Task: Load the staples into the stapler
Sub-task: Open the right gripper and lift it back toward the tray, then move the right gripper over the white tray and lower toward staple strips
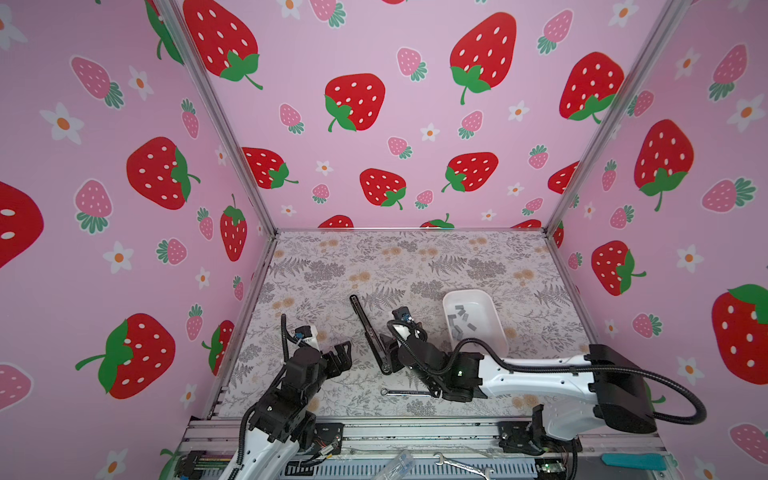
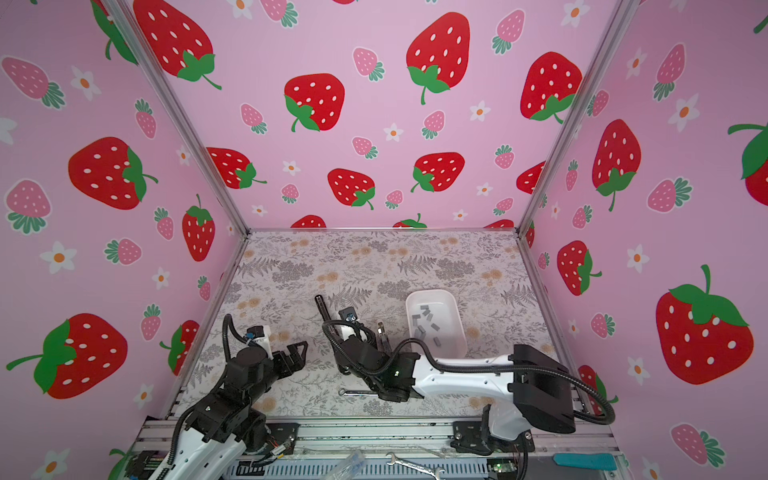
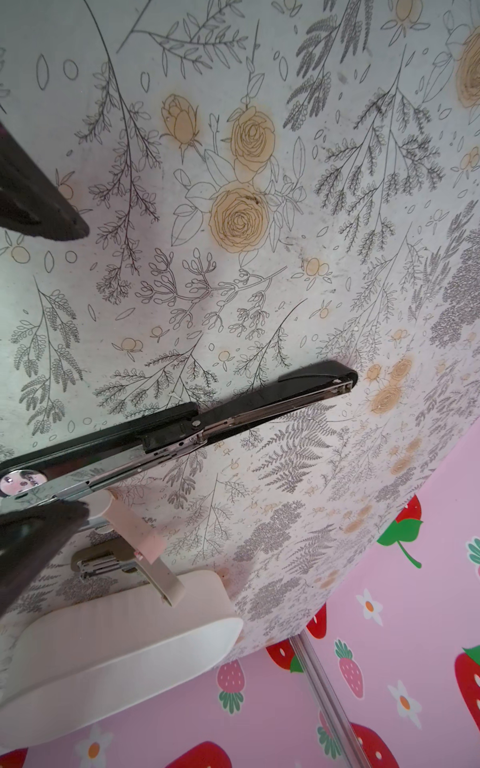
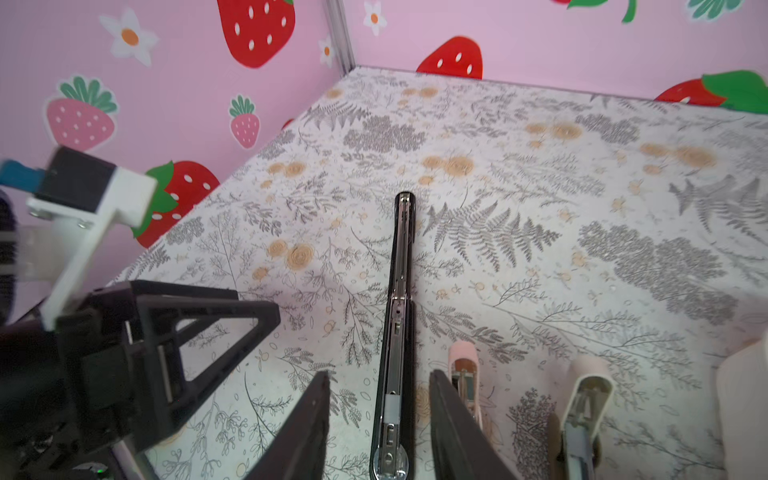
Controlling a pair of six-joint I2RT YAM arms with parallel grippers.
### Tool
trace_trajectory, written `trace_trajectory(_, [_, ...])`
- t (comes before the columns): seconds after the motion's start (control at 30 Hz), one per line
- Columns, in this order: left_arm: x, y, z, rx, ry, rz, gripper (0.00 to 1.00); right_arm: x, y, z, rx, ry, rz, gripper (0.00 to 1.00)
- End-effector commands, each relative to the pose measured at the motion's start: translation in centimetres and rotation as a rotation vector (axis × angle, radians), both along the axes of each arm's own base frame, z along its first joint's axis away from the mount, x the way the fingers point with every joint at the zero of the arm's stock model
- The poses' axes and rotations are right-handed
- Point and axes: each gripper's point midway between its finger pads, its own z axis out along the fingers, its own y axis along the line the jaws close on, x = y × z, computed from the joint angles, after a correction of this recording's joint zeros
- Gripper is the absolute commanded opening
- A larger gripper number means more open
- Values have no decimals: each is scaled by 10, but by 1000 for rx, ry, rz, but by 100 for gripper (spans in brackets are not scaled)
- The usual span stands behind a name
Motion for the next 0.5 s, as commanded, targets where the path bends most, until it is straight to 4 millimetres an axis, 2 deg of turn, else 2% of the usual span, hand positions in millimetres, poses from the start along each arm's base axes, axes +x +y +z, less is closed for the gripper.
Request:
trace_trajectory(0.0, [3, -3, 3, -10, -13, -8, 99, 9, -31, 7, -25, -52, -85, 48])
trace_trajectory(0.13, [3, -4, 3, -14, -12, -13, 99, 19, -66, 12, -56, -70, -169, 49])
trace_trajectory(0.17, [3, -5, 2, -13, -10, -15, 99, 33, -83, 11, -74, -68, -230, 49])
trace_trajectory(0.2, [3, -5, 3, -14, -13, -15, 99, 37, -94, 10, -89, -65, -259, 49])
trace_trajectory(0.3, [3, -4, 3, -18, -17, -12, 99, 56, -130, -3, -142, -28, -339, 48])
trace_trajectory(0.47, [3, -5, 2, -17, -14, -12, 99, 85, -187, -38, -190, 70, -459, 47])
